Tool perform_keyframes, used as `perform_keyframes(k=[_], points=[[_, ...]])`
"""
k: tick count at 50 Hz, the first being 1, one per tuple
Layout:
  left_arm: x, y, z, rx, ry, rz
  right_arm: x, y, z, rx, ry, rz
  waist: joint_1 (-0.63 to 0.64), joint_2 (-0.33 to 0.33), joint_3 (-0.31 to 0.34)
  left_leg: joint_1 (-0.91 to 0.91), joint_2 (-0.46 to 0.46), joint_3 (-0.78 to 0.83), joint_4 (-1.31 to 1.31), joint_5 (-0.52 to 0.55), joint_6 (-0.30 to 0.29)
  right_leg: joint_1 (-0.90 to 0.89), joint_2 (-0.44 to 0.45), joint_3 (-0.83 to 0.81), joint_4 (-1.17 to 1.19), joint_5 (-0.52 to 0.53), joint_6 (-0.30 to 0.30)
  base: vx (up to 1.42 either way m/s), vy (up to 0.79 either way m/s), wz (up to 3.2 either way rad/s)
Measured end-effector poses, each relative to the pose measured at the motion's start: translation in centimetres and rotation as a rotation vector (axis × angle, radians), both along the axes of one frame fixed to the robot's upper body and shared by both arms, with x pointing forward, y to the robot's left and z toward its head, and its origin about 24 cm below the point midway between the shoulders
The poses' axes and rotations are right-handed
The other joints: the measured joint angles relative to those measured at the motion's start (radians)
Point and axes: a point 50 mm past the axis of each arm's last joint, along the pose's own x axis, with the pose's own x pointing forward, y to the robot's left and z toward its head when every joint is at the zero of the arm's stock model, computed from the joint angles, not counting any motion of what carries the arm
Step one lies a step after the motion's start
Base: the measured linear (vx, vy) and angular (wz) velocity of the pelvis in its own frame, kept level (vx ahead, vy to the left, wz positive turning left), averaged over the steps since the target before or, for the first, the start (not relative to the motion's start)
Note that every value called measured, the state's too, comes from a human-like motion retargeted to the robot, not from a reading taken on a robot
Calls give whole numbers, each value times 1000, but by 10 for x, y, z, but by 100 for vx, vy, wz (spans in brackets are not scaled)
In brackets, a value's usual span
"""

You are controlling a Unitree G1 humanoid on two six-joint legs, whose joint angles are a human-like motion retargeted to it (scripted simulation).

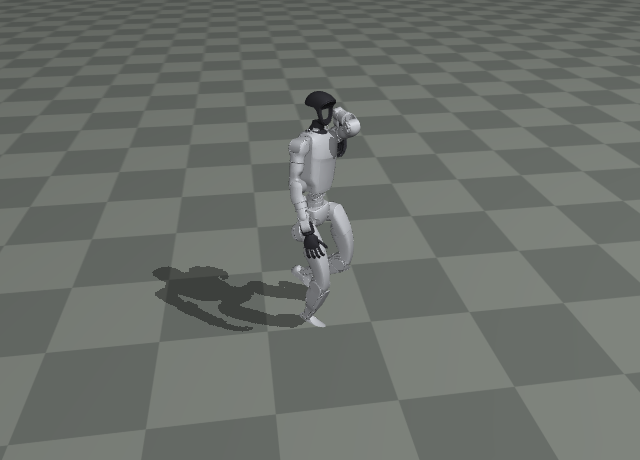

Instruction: Walk

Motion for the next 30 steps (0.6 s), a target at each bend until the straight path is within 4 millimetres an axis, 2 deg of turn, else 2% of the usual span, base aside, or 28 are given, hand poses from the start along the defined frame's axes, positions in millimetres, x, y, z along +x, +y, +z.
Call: perform_keyframes(k=[4,7,10,15,23,27,30], points=[[0,1,1,9,-26,6,15,1,5,-10,-57,9,35,26,21,-126,32,-1,-17,-92,9,61,47,11,-33,-27,1,34,-1,-49],[-1,2,2,6,-50,14,28,2,10,-9,-99,14,63,50,32,-207,45,-13,-100,-119,-5,100,80,31,-68,-40,-1,35,1,-62],[-1,2,2,-4,-70,23,38,4,14,-2,-132,21,90,72,38,-272,43,-36,-220,-109,-31,135,106,61,-108,-50,-3,35,3,-69],[-2,2,3,-19,-86,28,44,9,16,18,-150,38,114,90,33,-350,13,-89,-409,-59,-73,184,125,110,-150,-64,0,33,6,-61],[-3,2,3,-27,-102,25,27,16,9,42,-88,46,103,92,-7,-379,-39,-131,-524,31,-87,223,113,171,-146,-106,-2,31,12,-39],[-3,1,4,-27,-113,25,9,18,2,46,-25,31,93,89,-32,-366,-56,-122,-508,64,-65,232,94,183,-115,-131,-1,30,16,-38],[-4,0,4,-27,-125,24,-5,17,-2,43,25,14,82,84,-50,-350,-69,-104,-502,40,-28,231,66,173,-77,-126,10,28,18,-36]])
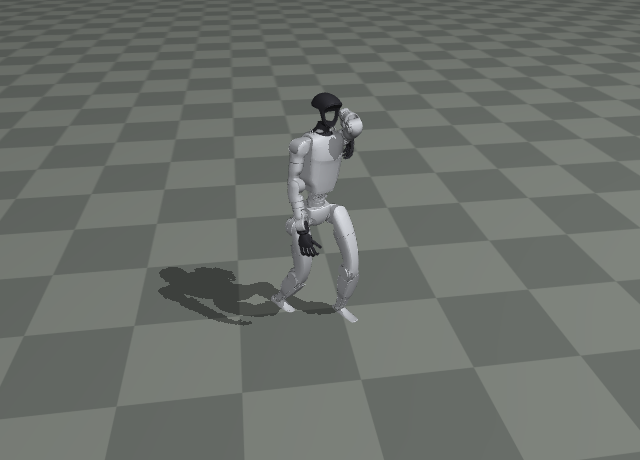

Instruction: Walk

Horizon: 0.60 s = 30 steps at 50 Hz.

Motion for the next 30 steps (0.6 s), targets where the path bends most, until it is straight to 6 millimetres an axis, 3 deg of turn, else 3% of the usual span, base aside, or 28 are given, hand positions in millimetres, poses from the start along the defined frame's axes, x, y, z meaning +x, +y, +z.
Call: perform_keyframes(k=[5,10,15,21,30], points=[[-1,-1,1,6,-26,-9,-18,-2,-5,-8,63,-26,-26,-6,-19,39,-25,40,4,-45,53,-20,-59,-21,106,61,36,25,20,-32],[-2,-1,2,24,-53,-33,-21,-2,-6,-10,73,-38,-52,-6,-18,87,-43,80,-14,-82,88,-76,-125,-70,255,81,34,19,18,-35],[-2,-1,3,44,-85,-59,-9,-5,-3,-21,26,-43,-82,-6,2,144,-69,116,-65,-95,100,-181,-181,-105,361,23,14,15,11,-29],[-3,-1,4,54,-117,-81,10,-7,3,-32,-45,-56,-125,-13,20,194,-113,136,-139,-88,99,-301,-206,-114,313,-44,12,14,3,-10],[-2,-1,4,44,-100,-105,18,-8,6,-40,-62,-70,-163,-19,18,239,-157,116,-231,-60,102,-378,-174,-60,146,18,50,12,-2,8]])
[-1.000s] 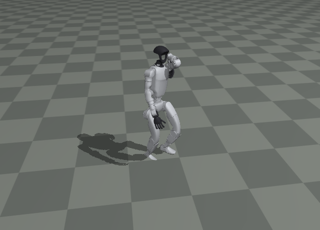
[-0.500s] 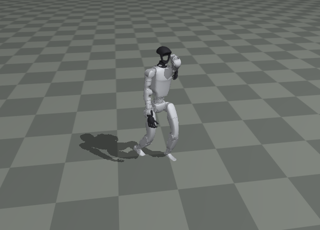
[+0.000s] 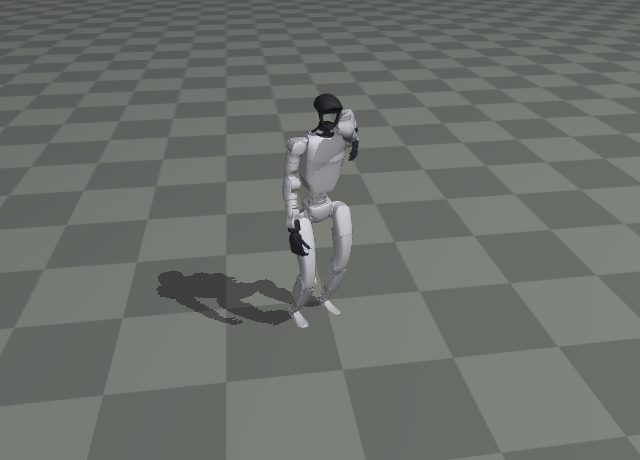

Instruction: Walk

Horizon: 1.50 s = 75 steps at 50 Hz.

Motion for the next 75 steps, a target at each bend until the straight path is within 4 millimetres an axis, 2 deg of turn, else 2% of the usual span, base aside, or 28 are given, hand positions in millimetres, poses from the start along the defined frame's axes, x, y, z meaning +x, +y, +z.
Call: perform_keyframes(k=[5,16,25,30,40,48,55,59,65,70,75], points=[[1,0,-1,5,26,-6,-6,2,-2,6,28,-3,8,-11,-20,13,-7,-10,-17,6,4,5,10,17,-32,36,5,8,-5,-1],[2,-1,-3,-49,95,2,-17,3,-7,21,87,-8,50,-41,-47,42,-1,-33,-24,7,5,47,21,9,-72,31,-10,5,-7,-4],[2,-1,-4,-79,142,20,-20,2,-7,23,105,-10,84,-50,-26,39,10,-47,24,6,-8,70,31,0,-77,33,-15,-1,-5,-3],[2,-1,-5,-83,152,24,-17,3,-7,23,101,-2,106,-48,-2,15,0,-89,87,13,-42,72,47,3,-74,44,-15,-7,-3,-18],[3,-1,-4,-60,141,18,-25,-6,-8,-8,123,-25,110,-55,20,13,15,-139,372,-69,-50,44,73,12,-60,77,-10,-10,-1,-10],[3,0,-4,-36,123,26,-38,-9,-11,-25,161,-44,106,-7,12,91,51,-248,598,-59,-100,7,160,32,-63,122,-19,-13,3,-36],[2,0,-3,-42,99,35,-53,-15,-14,-60,203,-62,92,70,0,172,69,-370,549,-83,-147,-22,250,31,-125,209,-18,-22,5,-38],[1,-1,-3,-58,80,32,-58,-17,-15,-79,219,-70,77,101,5,200,79,-402,459,-145,-129,-34,275,29,-176,271,4,-29,6,-25],[-1,-1,-2,-68,44,20,-58,-15,-15,-78,221,-72,54,114,40,200,95,-368,346,-245,-69,-59,275,27,-237,367,58,-35,7,-17],[-2,-1,-1,-55,9,18,-51,-8,-15,-55,205,-57,58,109,74,161,113,-301,288,-255,-45,-73,250,1,-288,351,61,-37,5,-31],[-2,-1,-1,-29,-4,26,-46,0,-15,-23,202,-35,79,100,92,101,129,-257,271,-223,-46,-57,224,-54,-261,301,32,-36,1,-32]])
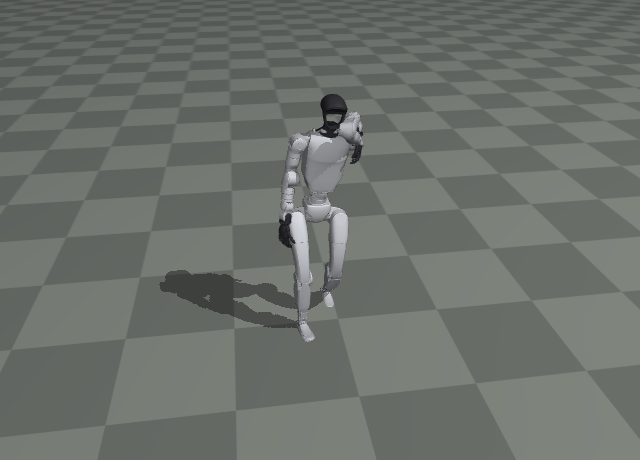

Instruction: Walk

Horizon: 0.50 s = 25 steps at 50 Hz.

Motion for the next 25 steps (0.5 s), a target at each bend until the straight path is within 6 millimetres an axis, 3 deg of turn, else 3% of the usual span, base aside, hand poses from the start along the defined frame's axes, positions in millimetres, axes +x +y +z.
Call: perform_keyframes(k=[12,18,25], points=[[1,0,-3,29,47,84,13,-6,3,25,-21,-41,37,-18,-23,-110,10,30,-24,112,-33,138,-95,-87,383,-218,-89,-32,-1,-1],[2,-1,-5,3,95,151,22,-19,7,2,-50,-81,46,-65,-43,-152,-53,53,-58,178,-20,259,-164,-32,484,-273,-58,-27,-1,21],[3,-2,-7,-2,135,200,38,-18,11,3,-104,-70,59,-128,-50,-190,-113,101,-112,259,-25,345,-212,21,357,-341,-22,-23,-4,9]])
